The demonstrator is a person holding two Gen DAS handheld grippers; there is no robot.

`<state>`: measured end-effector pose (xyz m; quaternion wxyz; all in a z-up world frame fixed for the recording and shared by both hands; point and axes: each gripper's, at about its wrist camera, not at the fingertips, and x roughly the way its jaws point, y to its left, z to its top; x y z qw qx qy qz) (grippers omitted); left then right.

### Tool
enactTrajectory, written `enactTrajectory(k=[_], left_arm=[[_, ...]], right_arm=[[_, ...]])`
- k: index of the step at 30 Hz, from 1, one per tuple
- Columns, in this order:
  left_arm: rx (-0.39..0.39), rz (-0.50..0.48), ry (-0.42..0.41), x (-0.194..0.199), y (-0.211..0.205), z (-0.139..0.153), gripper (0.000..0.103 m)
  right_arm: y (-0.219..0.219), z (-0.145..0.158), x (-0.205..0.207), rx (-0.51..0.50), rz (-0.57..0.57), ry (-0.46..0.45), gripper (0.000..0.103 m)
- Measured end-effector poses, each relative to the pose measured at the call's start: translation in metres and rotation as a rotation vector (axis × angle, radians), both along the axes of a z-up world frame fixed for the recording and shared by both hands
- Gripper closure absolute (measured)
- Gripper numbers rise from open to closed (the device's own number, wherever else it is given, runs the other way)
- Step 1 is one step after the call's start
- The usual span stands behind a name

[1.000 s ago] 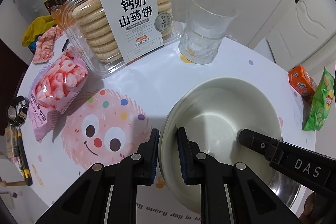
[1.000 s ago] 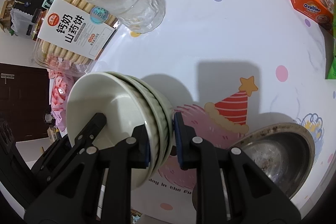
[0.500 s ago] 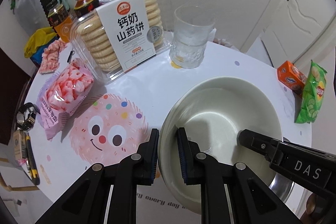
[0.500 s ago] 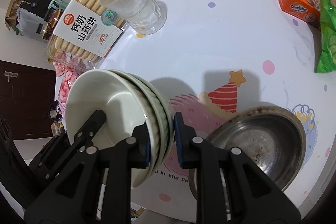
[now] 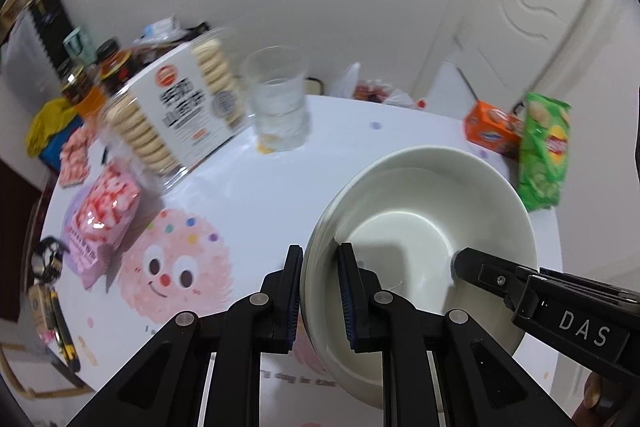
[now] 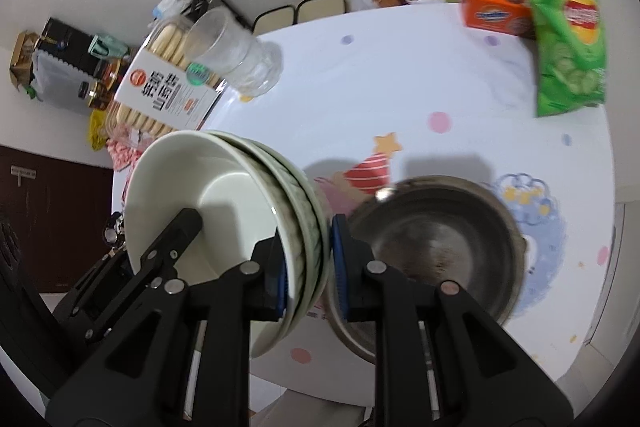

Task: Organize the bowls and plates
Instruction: 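Lift and carry the bowl stack with both grippers over the steel bowls, then lower the bowl stack into the steel bowl with both grippers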

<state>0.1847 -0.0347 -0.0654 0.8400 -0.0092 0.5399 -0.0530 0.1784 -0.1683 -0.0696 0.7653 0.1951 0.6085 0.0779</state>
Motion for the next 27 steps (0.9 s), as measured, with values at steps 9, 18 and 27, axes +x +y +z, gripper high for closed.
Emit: enactTrajectory(k=[9, 18, 27], left_arm=[[0.000, -0.131, 0.008, -0.020, -0.057, 0.001, 0.086], [0.015, -0.195, 0.028, -0.039, -0.088, -0.009, 0.086], [0.035, -0.207, 0.042, -0.049, -0.094, -0.020, 0.086]], right_arm=[[-0.053, 0.000, -0.036, -0.020, -0.108, 0.015, 0.081], [-0.085, -0.010, -0.063, -0.010, -0.173, 0.040, 0.081], [-0.091, -0.022, -0.076, 0.001, -0.186, 0.056, 0.081]])
